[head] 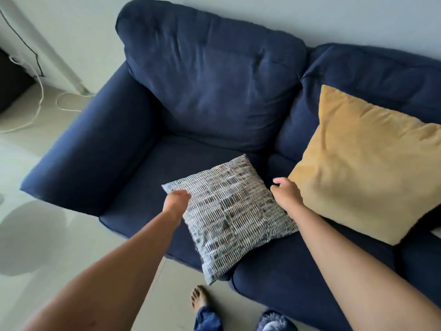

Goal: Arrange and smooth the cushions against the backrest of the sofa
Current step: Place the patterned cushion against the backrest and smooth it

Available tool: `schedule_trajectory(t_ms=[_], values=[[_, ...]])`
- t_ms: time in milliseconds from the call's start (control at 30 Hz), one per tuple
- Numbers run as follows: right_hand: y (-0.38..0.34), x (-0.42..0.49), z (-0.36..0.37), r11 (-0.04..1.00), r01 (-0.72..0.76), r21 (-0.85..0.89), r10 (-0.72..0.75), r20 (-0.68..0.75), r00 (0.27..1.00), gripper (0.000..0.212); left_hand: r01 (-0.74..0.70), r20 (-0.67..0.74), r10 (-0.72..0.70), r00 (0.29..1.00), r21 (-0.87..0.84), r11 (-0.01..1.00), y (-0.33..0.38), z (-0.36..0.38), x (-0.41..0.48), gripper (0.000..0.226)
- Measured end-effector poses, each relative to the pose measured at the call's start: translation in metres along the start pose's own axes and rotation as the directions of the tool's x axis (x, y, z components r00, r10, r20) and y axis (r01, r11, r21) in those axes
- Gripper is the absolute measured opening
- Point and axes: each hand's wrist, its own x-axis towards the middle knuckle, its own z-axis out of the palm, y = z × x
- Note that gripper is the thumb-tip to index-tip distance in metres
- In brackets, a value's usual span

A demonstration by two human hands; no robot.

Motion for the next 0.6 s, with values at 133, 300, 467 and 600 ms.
schedule_trajectory(t_ms=[133, 300, 467, 600], values=[[-0.004, 0.002, 0.041, 0.994, -0.022, -0.109, 0.039, 0.154, 0.987, 0.044, 0.125, 0.036, -0.127, 0.991, 0.054, 0.991, -0.026, -0.017, 0.015, 0.012], [-0.015, 0.022, 0.076, 0.929, 0.15, -0.338, -0.072, 0.232, 0.97, 0.063, 0.351, 0.16, -0.347, 0.924, 0.002, 0.936, -0.059, -0.014, 0.03, 0.08], [-0.047, 0.059, 0.12, 0.816, 0.423, -0.393, -0.28, 0.372, 0.885, 0.082, 0.433, 0.274, -0.418, 0.866, 0.004, 0.901, -0.101, 0.009, 0.052, 0.07], [-0.076, 0.084, 0.145, 0.745, 0.503, -0.438, -0.297, 0.457, 0.838, 0.092, 0.305, 0.182, -0.278, 0.943, -0.144, 0.941, -0.113, 0.02, 0.074, 0.037]])
